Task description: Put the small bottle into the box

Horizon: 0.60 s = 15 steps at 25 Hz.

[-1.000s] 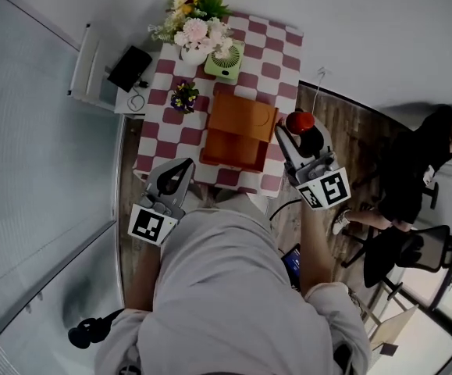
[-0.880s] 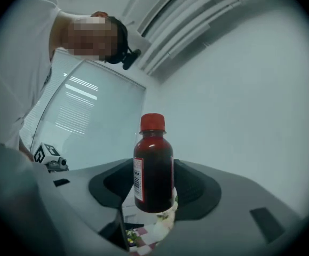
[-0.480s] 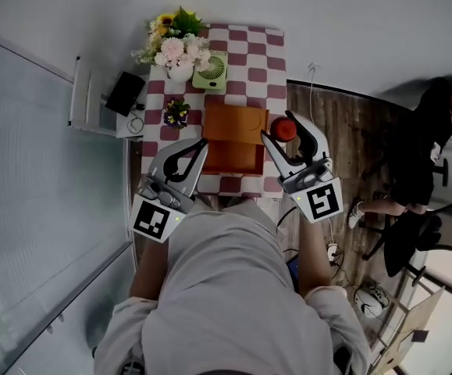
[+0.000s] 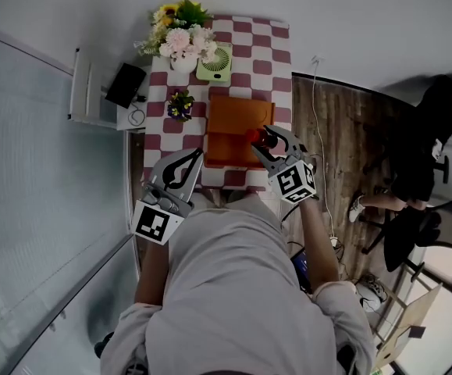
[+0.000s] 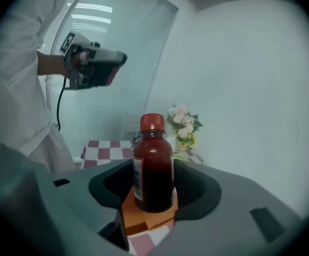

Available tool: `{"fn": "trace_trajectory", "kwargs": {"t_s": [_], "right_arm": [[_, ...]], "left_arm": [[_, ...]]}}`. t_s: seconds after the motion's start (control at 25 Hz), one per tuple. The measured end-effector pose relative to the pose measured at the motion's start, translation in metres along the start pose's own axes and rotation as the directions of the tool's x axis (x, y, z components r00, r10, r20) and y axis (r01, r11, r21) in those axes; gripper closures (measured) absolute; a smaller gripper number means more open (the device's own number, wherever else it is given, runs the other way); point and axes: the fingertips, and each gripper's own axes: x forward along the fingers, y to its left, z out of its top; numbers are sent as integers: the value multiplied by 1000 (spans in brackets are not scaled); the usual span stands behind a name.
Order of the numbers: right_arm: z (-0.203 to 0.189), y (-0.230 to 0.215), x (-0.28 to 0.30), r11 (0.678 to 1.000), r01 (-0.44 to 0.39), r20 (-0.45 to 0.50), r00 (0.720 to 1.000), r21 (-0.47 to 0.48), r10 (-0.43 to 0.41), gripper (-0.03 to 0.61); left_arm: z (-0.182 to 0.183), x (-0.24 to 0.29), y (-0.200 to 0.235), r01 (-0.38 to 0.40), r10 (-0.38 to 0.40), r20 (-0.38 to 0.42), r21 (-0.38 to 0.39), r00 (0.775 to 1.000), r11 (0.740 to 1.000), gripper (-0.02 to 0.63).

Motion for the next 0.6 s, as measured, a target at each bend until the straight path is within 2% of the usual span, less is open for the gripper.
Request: {"fn": "trace_trajectory", "kwargs": {"t_s": [0.12,0.24,0.4,0.6], "right_arm": [[-41,31,37,993,-108,-126,987,-48,101,354],[-79,62,70,971,-216,-251,950,-99,186,354],[-123,97,103,926,-352,-407,872,-137,272,354],[-162,126,132,878,-465,-538,772,-117,337,354]], "left_arm": [[-6,-14,6,-36,36,-17,-19,999,999,614],[-11,-29,13,-72,72,-26,-28,997,997,614],[-15,-49,21,-122,121,-37,-35,992,992,614],[-21,-68,26,-166,164,-58,-38,985,985,614]]}}
